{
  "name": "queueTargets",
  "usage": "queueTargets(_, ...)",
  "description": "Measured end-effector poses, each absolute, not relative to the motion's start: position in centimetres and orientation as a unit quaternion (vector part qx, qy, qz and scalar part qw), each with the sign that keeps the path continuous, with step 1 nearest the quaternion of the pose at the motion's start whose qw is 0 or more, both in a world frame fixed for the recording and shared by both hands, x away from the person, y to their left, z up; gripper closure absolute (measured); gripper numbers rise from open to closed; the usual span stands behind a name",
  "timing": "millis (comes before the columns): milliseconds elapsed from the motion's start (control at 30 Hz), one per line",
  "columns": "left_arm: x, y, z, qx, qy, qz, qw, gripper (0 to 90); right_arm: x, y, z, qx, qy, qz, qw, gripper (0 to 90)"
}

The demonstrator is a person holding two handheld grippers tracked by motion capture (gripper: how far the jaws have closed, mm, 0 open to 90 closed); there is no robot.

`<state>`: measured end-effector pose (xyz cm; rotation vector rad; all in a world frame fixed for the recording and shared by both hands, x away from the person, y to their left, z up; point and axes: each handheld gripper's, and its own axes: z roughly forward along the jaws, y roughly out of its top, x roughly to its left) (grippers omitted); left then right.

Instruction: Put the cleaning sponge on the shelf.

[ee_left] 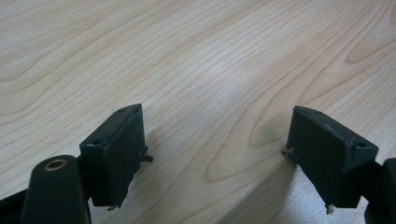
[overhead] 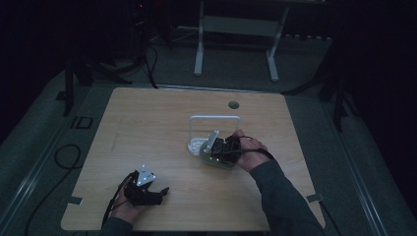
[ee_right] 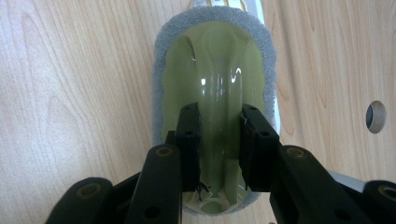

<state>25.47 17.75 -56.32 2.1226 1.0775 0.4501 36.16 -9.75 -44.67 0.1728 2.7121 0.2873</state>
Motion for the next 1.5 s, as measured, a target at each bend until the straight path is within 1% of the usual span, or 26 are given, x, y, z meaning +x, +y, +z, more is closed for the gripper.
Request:
queueTargets(567,25.5,17.8,-56.3,0.822,0.414,0.174,0.351,19.7,36.8,-9.6,-44.7,0.058,0.970,0.112,0.206,71.6)
queueTargets(833,25.5,17.8,-56.3,0.821,0.415,0.173,0.351,19.6,36.9,-9.1,-44.2,0.041,0.969,0.110,0.217,71.6)
queueTargets(1067,25.5,17.8,-56.3,0.822,0.414,0.173,0.351,19.7,37.0,-9.0,-44.1,0.030,0.968,0.117,0.219,71.6)
queueTargets(1267,25.5,17.8,-56.3,0.822,0.414,0.173,0.351,19.6,37.2,-8.8,-43.8,0.013,0.966,0.115,0.230,71.7)
queueTargets(1500,25.5,17.8,-56.3,0.822,0.414,0.173,0.351,19.6,37.7,-8.5,-44.1,-0.003,0.967,0.120,0.226,71.7)
